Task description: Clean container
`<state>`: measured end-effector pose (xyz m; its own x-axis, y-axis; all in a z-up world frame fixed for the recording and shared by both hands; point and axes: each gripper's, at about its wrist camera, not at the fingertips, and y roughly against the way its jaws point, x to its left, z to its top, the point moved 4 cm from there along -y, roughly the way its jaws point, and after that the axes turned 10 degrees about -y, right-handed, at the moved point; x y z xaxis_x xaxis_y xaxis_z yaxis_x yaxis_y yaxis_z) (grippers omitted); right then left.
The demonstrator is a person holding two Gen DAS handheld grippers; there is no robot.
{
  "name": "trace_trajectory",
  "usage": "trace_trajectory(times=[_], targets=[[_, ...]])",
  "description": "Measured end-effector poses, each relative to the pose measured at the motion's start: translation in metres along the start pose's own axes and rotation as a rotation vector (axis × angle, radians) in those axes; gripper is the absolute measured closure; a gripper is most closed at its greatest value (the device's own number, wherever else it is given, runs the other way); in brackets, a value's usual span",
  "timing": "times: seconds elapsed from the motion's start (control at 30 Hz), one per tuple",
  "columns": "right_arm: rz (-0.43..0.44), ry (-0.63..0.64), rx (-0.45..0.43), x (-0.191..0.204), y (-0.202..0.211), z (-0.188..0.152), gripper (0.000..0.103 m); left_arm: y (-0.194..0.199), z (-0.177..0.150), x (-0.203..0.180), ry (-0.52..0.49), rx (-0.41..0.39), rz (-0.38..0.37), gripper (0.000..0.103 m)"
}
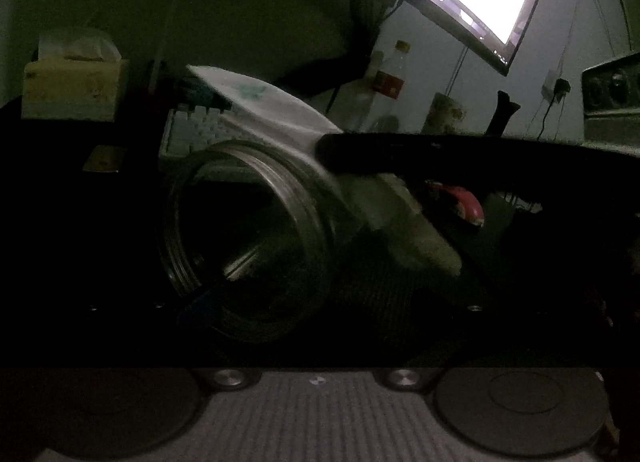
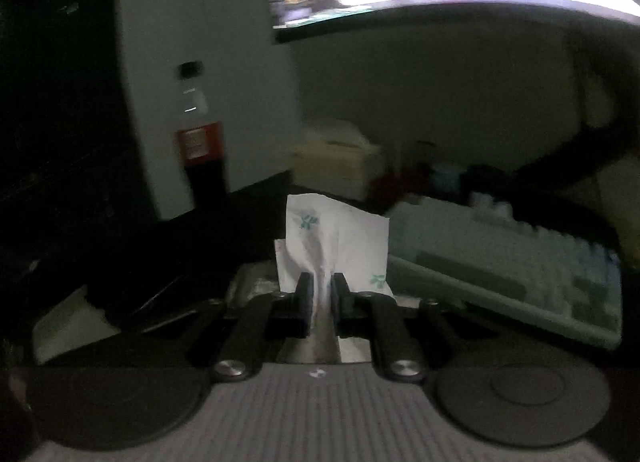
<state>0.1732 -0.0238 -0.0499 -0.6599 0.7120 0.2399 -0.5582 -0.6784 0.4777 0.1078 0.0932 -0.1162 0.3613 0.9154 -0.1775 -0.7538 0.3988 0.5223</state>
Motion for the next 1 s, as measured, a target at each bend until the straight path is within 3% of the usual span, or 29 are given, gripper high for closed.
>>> trace_trajectory(times=[0.07, 0.17, 0.23, 0.43, 0.53, 0.67, 0.73, 0.87, 1.0], targets=[[-0.024, -0.048, 0.007, -0.015, -0.004, 0.007, 0.091, 0.000, 0.000, 0.001, 0.004, -0.003, -0.001, 0.000], [-0.147, -0.119, 0.017, -0.037, -0.011, 0.017, 0.090, 0.000, 0.001, 0.000, -0.001, -0.002, 0.007, 0.000], [-0.145, -0.129, 0.029, -0.031, -0.011, 0.018, 0.090, -0.001, 0.001, 0.000, -0.002, 0.001, 0.009, 0.000], [0.012, -0.021, 0.066, 0.007, -0.010, 0.012, 0.090, -0.001, 0.001, 0.001, 0.001, -0.001, 0.002, 0.000], [-0.015, -0.041, 0.070, -0.003, -0.017, 0.018, 0.091, 0.000, 0.001, 0.001, -0.002, -0.002, 0.005, 0.000], [-0.167, -0.045, 0.038, -0.017, -0.020, 0.021, 0.088, -0.001, 0.000, 0.000, -0.007, 0.000, 0.009, 0.000], [-0.167, -0.043, 0.026, -0.013, -0.016, 0.016, 0.088, 0.000, 0.000, -0.002, -0.007, 0.003, -0.004, 0.000], [-0.059, -0.012, 0.038, 0.005, 0.001, 0.004, 0.088, 0.000, 0.000, -0.005, -0.004, 0.009, -0.008, 0.000], [-0.063, -0.038, 0.052, -0.005, 0.005, 0.001, 0.088, 0.001, -0.001, -0.013, -0.017, 0.022, 0.010, 0.000]])
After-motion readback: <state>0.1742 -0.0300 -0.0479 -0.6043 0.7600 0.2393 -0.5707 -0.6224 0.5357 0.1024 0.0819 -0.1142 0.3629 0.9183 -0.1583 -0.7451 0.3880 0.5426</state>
